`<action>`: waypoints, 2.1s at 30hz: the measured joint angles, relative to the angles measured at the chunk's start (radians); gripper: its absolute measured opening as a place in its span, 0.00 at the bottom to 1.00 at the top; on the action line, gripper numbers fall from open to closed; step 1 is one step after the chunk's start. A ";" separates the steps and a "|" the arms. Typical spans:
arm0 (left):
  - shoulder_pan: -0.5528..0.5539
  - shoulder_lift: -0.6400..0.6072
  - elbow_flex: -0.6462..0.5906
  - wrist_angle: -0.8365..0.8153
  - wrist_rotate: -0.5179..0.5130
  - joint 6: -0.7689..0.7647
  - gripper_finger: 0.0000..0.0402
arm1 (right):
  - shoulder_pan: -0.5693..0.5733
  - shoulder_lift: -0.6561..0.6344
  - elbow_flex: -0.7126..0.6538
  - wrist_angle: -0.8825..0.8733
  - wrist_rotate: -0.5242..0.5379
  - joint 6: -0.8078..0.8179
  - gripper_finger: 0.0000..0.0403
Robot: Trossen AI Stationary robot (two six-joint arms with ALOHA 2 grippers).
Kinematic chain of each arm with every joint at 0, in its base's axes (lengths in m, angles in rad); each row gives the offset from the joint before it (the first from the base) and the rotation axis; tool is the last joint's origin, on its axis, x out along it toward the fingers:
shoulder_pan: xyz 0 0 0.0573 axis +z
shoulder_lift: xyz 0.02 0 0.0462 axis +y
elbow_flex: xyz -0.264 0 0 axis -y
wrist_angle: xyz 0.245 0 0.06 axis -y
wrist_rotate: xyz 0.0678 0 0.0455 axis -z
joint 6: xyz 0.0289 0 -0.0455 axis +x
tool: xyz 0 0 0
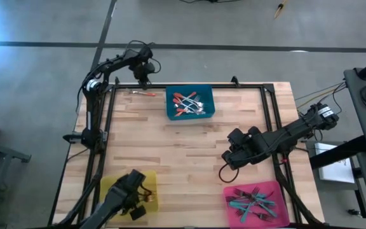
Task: Sort silverware by color (type)
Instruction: Put the orange fork into the blue bin
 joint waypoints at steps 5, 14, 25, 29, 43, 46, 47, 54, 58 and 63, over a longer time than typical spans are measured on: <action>-0.001 0.013 0.000 -0.017 0.068 -0.008 0.20 | 0.000 0.000 0.000 0.000 0.000 -0.005 0.28; -0.012 0.016 -0.005 -0.075 0.173 -0.084 0.20 | 0.000 0.000 -0.005 0.003 0.000 0.003 0.28; -0.043 -0.006 -0.007 -0.165 0.229 -0.059 0.19 | 0.001 0.000 -0.032 0.011 -0.001 0.001 0.28; -0.051 -0.013 -0.007 -0.173 0.225 -0.054 0.19 | 0.001 0.000 -0.041 0.018 -0.002 0.002 0.28; -0.048 -0.017 -0.056 -0.143 0.196 -0.054 0.19 | 0.001 0.000 -0.049 0.026 -0.001 0.000 0.28; -0.049 -0.019 -0.090 -0.136 0.194 -0.053 0.19 | 0.001 0.000 -0.049 0.026 -0.001 0.000 0.28; -0.049 -0.021 -0.097 -0.138 0.199 -0.051 0.19 | 0.001 0.000 -0.049 0.026 -0.001 0.000 0.28; -0.049 -0.025 -0.099 -0.138 0.196 -0.061 0.19 | 0.001 0.000 -0.049 0.027 -0.001 -0.013 0.28; -0.057 -0.024 -0.101 -0.189 0.238 -0.071 0.19 | 0.001 0.000 -0.049 0.030 -0.001 -0.014 0.28; -0.061 -0.024 -0.102 -0.192 0.243 -0.087 0.19 | 0.001 0.000 -0.050 0.034 -0.001 -0.026 0.28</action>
